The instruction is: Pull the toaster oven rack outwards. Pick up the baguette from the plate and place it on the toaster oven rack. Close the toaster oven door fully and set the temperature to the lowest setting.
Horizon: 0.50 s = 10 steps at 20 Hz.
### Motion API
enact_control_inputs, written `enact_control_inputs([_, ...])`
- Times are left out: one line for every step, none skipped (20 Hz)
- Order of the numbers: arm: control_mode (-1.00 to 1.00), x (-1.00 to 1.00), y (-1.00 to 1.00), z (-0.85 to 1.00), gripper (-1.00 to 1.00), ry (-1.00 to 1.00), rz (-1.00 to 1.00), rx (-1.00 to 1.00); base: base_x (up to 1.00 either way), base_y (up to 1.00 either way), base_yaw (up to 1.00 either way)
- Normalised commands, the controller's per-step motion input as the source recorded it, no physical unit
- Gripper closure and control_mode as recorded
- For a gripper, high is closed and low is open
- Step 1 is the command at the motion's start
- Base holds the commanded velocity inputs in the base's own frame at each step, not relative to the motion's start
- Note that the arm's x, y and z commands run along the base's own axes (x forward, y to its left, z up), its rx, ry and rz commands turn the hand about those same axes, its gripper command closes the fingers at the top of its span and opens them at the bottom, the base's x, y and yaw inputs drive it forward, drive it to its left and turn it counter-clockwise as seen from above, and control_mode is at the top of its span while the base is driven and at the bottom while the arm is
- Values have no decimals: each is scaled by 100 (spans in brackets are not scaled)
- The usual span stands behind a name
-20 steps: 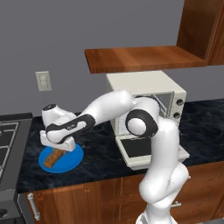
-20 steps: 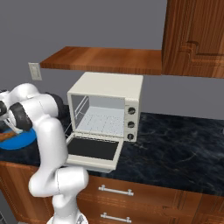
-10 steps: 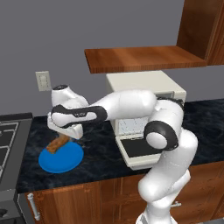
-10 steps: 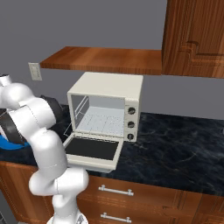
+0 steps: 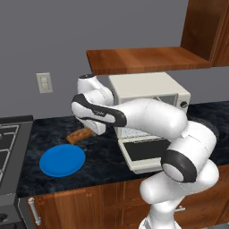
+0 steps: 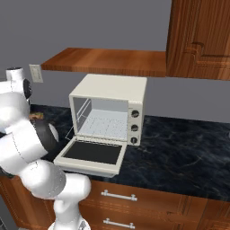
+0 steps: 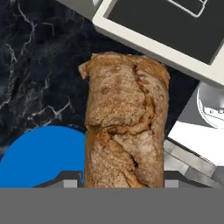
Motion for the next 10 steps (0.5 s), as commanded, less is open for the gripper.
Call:
enact_control_inputs([-100, 0, -100, 22, 100, 0, -22, 0, 0, 0, 0])
enact_control_inputs([-100, 0, -100, 17, 100, 0, -22, 0, 0, 0, 0])
enact_control_inputs([-100, 0, -100, 11, 100, 0, -20, 0, 0, 0, 0])
enact_control_inputs([-100, 0, -100, 7, 100, 0, -17, 0, 0, 0, 0])
enact_control_inputs([-100, 0, -100, 1, 100, 0, -15, 0, 0, 0, 0])
enact_control_inputs([-100, 1, -100, 0, 100, 1, -14, 0, 0, 0, 0])
enact_control_inputs([-100, 6, -100, 0, 100, 1, -13, 0, 0, 0, 0])
enact_control_inputs([-100, 13, -99, 0, 100, 3, -10, 0, 0, 0, 0])
enact_control_inputs([-100, 15, -98, 0, 100, 3, -9, 0, 0, 0, 0])
enact_control_inputs([-100, 21, -96, 0, 100, 3, -6, 0, 0, 0, 0])
